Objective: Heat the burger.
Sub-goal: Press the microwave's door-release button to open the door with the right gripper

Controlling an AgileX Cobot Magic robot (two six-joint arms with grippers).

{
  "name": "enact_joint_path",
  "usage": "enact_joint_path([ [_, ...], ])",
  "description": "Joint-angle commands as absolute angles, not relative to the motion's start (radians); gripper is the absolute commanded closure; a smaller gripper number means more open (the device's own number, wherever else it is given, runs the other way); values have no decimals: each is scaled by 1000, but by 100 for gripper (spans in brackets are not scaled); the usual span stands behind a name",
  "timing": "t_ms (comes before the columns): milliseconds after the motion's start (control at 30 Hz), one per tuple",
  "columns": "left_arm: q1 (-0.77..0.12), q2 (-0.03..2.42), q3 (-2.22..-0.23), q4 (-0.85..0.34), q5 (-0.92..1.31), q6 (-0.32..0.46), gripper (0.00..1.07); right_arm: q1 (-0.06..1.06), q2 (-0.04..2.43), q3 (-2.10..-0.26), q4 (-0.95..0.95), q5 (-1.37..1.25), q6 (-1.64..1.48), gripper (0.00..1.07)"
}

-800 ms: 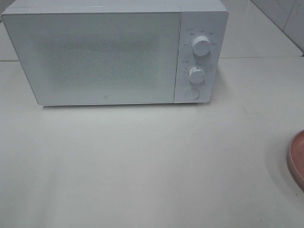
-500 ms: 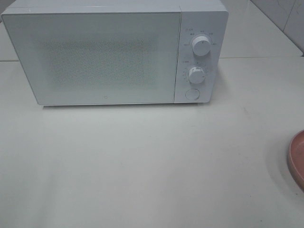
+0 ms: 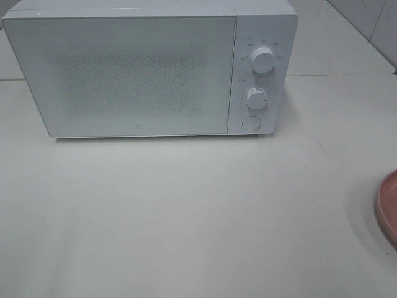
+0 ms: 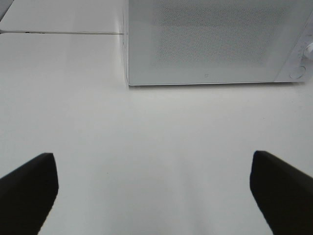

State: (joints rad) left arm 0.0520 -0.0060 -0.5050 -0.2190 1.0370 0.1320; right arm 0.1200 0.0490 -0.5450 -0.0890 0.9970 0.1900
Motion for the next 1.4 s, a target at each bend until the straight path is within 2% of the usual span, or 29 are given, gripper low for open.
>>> enact_joint_path([
  [33, 54, -26, -505, -227, 1032, 126, 7, 118, 90, -550, -93, 970, 200, 32],
  [567, 54, -26, -505, -227, 1032, 126, 7, 118, 361, -512, -94, 689, 199, 32],
  [1400, 54, -26, -505, -227, 1032, 126, 7, 118, 867, -417, -97, 12, 211, 32],
])
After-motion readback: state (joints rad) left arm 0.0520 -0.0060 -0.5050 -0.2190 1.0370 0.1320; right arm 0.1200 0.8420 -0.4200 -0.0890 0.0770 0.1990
